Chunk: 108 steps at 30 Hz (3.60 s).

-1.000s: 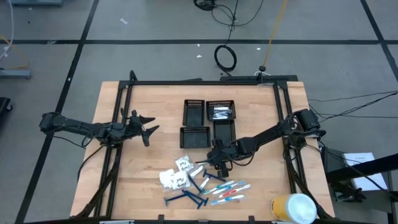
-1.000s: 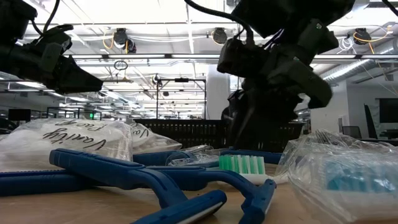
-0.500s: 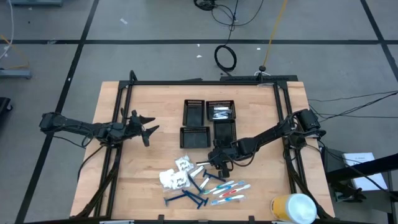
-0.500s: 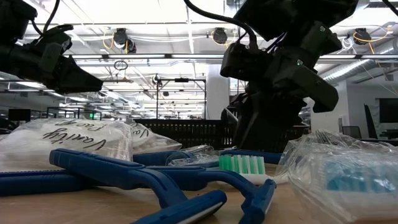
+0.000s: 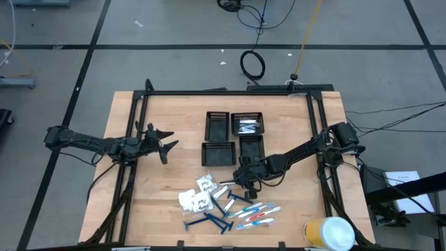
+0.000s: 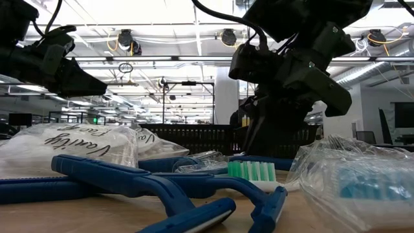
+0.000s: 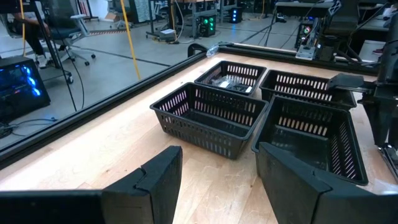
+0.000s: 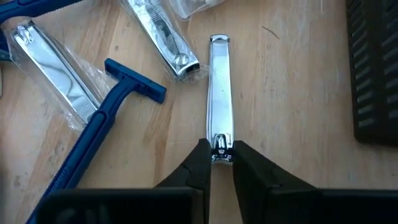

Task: Pick & Place Travel size toiletries
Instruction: Put the silver nail cutter into the top right black bin

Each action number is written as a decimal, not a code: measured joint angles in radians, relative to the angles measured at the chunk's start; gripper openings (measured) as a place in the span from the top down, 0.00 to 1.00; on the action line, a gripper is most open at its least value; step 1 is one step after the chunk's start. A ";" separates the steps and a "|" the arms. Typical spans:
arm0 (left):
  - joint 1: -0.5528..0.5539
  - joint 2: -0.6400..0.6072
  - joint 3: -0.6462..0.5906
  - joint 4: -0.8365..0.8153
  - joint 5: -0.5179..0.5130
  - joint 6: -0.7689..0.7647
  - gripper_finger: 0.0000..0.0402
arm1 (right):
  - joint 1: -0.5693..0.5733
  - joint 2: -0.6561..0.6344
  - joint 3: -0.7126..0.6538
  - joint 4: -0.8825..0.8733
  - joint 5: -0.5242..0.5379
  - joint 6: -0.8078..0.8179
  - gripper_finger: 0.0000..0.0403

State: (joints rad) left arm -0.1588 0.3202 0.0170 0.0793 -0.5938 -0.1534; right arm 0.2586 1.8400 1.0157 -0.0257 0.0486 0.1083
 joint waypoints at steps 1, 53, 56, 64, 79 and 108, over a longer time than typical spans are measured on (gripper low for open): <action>0.000 0.000 0.000 0.000 0.000 0.000 0.48 | 0.002 0.000 0.000 0.000 0.000 0.000 0.92; 0.000 0.000 0.000 0.000 0.000 0.000 0.48 | -0.477 -0.396 -0.126 -0.210 0.257 -0.015 0.91; 0.000 0.000 0.000 0.000 0.000 0.000 0.48 | -0.493 -0.396 -0.179 -0.130 0.264 -0.010 0.88; 0.000 0.000 0.000 0.000 0.000 0.000 0.48 | -0.495 -0.396 -0.203 -0.095 0.263 0.011 0.72; 0.000 0.000 0.000 0.001 0.000 0.000 0.48 | -0.180 -0.662 -0.203 0.029 0.026 -0.010 0.68; 0.008 0.000 0.000 0.156 0.039 -0.408 0.48 | 0.227 -0.777 -0.467 0.432 0.166 -0.044 0.70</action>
State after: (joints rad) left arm -0.1511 0.3206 0.0170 0.2357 -0.5544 -0.5611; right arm 0.4857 1.0629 0.5484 0.4065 0.2142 0.0647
